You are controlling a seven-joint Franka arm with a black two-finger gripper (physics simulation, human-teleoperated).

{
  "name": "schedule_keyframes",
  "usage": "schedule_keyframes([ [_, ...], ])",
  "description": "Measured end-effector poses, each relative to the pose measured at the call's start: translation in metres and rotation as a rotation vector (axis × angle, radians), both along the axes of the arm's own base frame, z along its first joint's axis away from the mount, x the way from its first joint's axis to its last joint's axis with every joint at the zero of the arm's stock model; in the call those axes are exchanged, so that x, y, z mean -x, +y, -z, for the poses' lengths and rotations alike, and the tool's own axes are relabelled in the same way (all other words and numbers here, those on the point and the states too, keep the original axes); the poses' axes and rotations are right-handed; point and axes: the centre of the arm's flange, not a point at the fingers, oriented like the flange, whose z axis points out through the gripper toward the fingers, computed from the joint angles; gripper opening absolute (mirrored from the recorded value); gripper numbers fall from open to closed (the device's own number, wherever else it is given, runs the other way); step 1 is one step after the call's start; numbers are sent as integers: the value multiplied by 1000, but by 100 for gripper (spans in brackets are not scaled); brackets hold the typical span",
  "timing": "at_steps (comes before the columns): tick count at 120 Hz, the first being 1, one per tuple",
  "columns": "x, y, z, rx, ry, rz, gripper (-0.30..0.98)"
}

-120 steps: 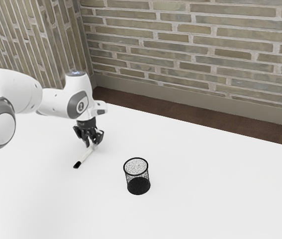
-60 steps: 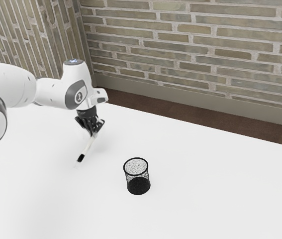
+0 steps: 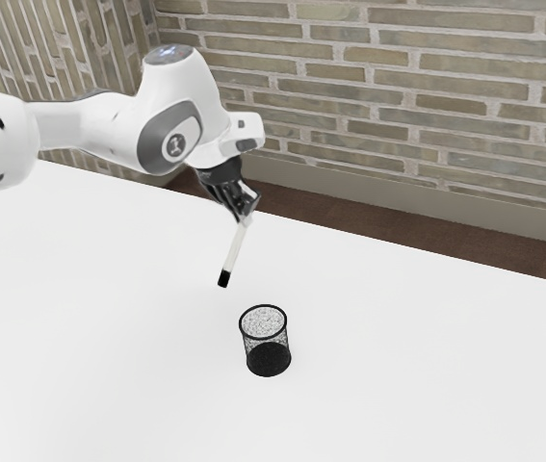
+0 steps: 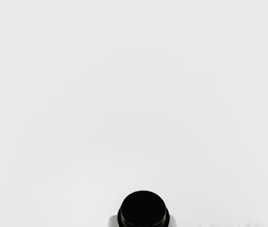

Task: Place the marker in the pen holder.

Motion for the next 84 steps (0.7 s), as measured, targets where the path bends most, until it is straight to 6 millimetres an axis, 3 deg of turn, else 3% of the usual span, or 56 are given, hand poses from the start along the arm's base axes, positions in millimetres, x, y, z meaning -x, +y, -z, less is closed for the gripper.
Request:
schedule_keyframes([
  [23, 8, -48, 5, 10, 12, 69, -10],
  [40, 8, -65, 22, 18, 41, 85, -10],
  [54, 8, -75, 39, 18, 69, 94, -10],
  [72, 14, -74, 76, 7, 136, 88, -9],
  [84, 20, -74, 91, 7, 169, 84, 6],
])
